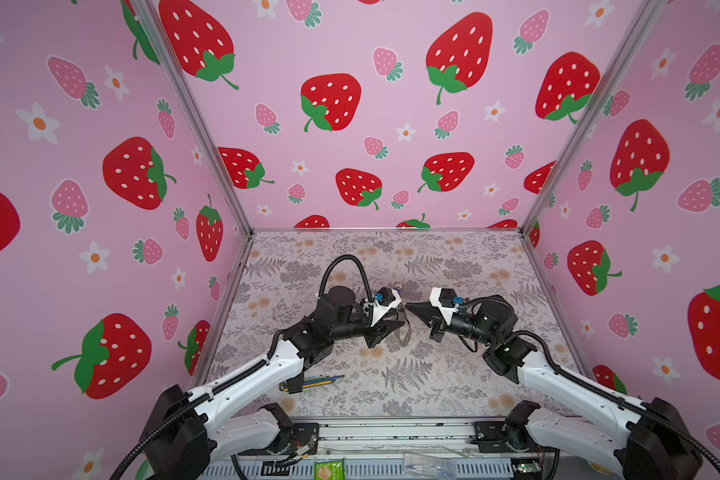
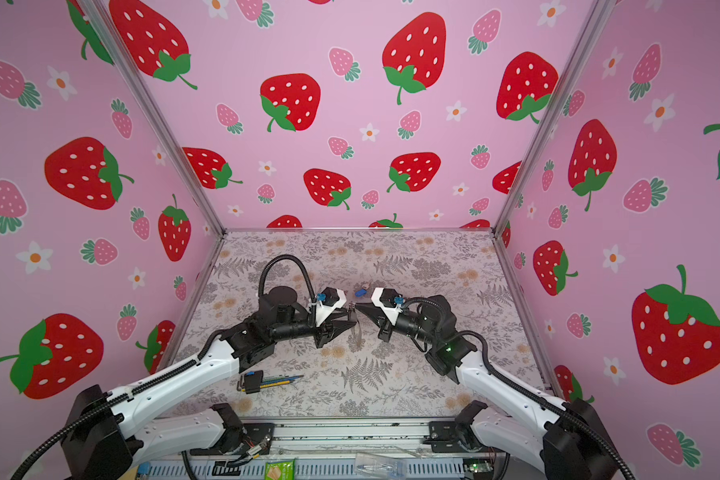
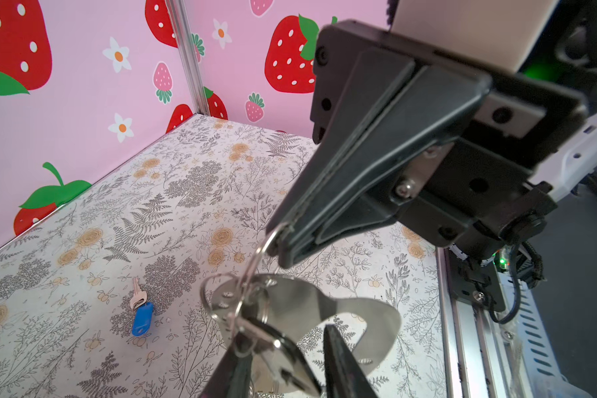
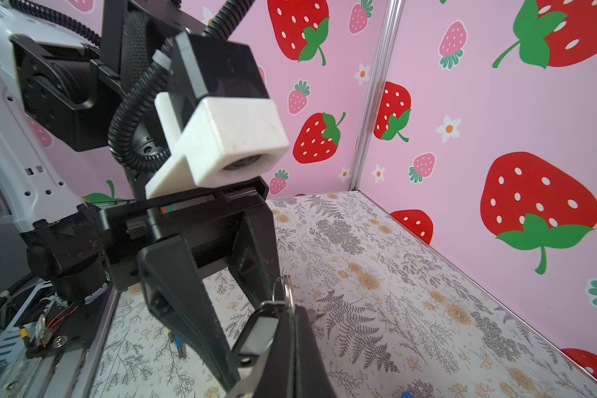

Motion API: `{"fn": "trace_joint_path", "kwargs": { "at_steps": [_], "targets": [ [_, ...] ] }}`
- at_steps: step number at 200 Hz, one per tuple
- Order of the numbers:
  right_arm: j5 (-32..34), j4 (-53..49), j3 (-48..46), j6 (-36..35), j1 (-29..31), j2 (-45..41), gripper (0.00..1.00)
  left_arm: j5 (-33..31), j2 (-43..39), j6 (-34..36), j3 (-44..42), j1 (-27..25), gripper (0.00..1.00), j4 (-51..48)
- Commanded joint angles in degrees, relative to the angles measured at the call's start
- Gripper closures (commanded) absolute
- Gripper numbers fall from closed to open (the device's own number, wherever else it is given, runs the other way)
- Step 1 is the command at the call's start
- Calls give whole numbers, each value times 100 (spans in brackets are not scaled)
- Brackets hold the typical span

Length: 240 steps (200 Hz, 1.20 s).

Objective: Put the keys on the keyring

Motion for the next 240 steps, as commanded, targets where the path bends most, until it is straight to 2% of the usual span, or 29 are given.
{"fn": "trace_joint_path", "kwargs": {
  "at_steps": [1, 8, 20, 43, 105, 170, 240],
  "targets": [
    [-92, 323, 150, 82, -29, -71, 100, -50, 38, 86, 267, -30, 63, 15],
    [-100, 323, 144, 78, -31, -72, 100, -89, 13, 93, 257, -42, 60, 14],
    [-146, 323, 125, 82, -34, -75, 100, -128, -34, 156, 274, -47, 49, -14],
    [-206, 348, 80, 70, -38, -106, 100, -193, -128, 407, 336, -42, 45, -190],
    [-403, 402, 49, 106, -38, -76, 100, -76, -135, 723, 547, -43, 51, -395],
    [-198, 469, -22, 148, -46, -173, 100, 44, -53, 778, 628, -47, 64, -545],
    [-59, 946, -211, 520, -60, -86, 100, 122, 133, 838, 775, -75, 78, -657]
  ]
}}
